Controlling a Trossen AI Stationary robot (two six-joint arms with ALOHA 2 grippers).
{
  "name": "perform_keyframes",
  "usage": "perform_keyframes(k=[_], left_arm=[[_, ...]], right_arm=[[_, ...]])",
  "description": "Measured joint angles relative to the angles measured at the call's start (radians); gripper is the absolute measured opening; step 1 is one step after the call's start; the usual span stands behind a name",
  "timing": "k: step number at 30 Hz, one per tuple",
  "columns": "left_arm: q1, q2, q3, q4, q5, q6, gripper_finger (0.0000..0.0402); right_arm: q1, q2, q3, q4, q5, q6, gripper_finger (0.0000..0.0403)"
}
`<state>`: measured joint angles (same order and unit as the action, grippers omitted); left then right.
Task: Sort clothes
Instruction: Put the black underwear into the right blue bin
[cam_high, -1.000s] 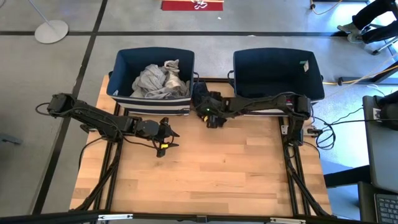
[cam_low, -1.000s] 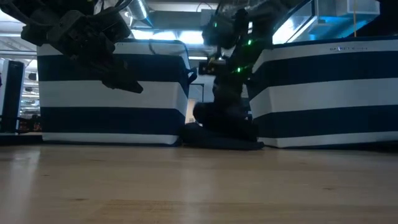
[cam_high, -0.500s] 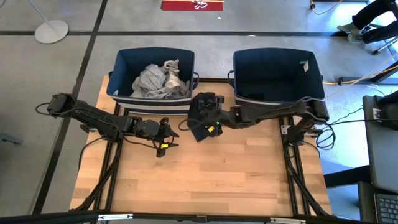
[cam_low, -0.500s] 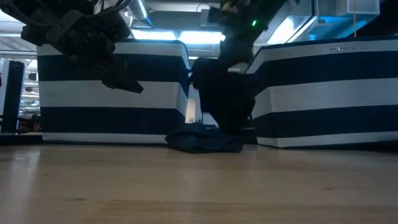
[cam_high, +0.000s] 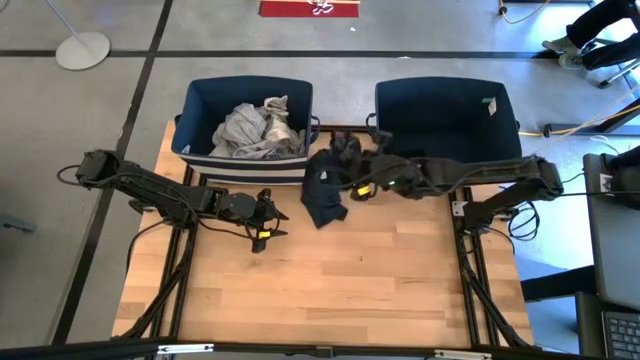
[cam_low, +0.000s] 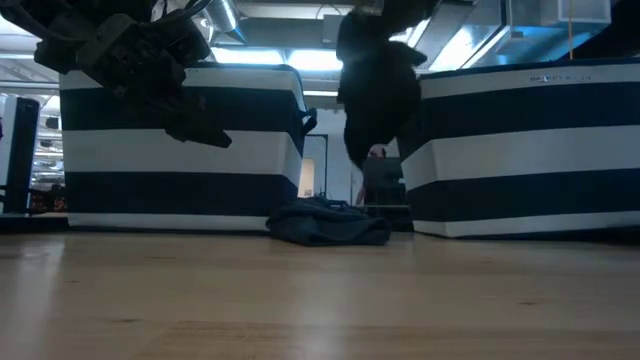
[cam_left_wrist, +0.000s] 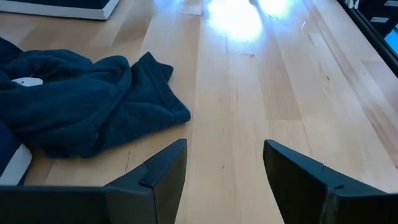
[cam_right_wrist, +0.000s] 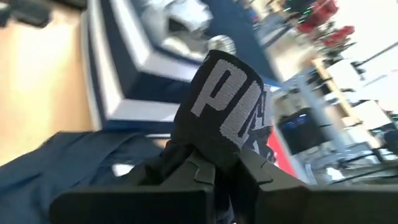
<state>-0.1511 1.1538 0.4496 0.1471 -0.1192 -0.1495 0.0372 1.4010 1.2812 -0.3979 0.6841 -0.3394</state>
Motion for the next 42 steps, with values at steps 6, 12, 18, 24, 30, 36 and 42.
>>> perform_keyframes(k=[6,12,18,24,30,36,42], left_arm=[[0.000,0.000,0.000,0.000,0.000,0.000,0.0200],[0.000,0.000,0.000,0.000,0.000,-0.001,0.0200],[0.000,0.000,0.000,0.000,0.000,-0.008,0.0200],[-0.007,0.000,0.000,-0.001,0.000,-0.006,0.0200],[-0.014,0.000,0.000,-0.001,0.000,-0.001,0.0200],[-0.014,0.000,0.000,-0.001,0.000,-0.001,0.0200],[-0.014,0.000,0.000,0.013,0.000,-0.009,0.0200]], right_arm=[[0.000,-0.097,0.000,0.093,0.148,-0.118,0.0026],[-0.053,-0.174,0.000,0.218,0.253,-0.250,0.0023],[-0.184,-0.234,0.000,0.202,0.254,-0.267,0.0025],[-0.321,-0.253,0.002,0.148,0.246,-0.213,0.0025],[-0.472,-0.252,0.002,-0.106,0.072,0.021,0.0025],[-0.607,-0.228,0.002,-0.304,-0.110,0.242,0.0026],[-0.662,-0.184,0.002,-0.383,-0.168,0.358,0.0026]])
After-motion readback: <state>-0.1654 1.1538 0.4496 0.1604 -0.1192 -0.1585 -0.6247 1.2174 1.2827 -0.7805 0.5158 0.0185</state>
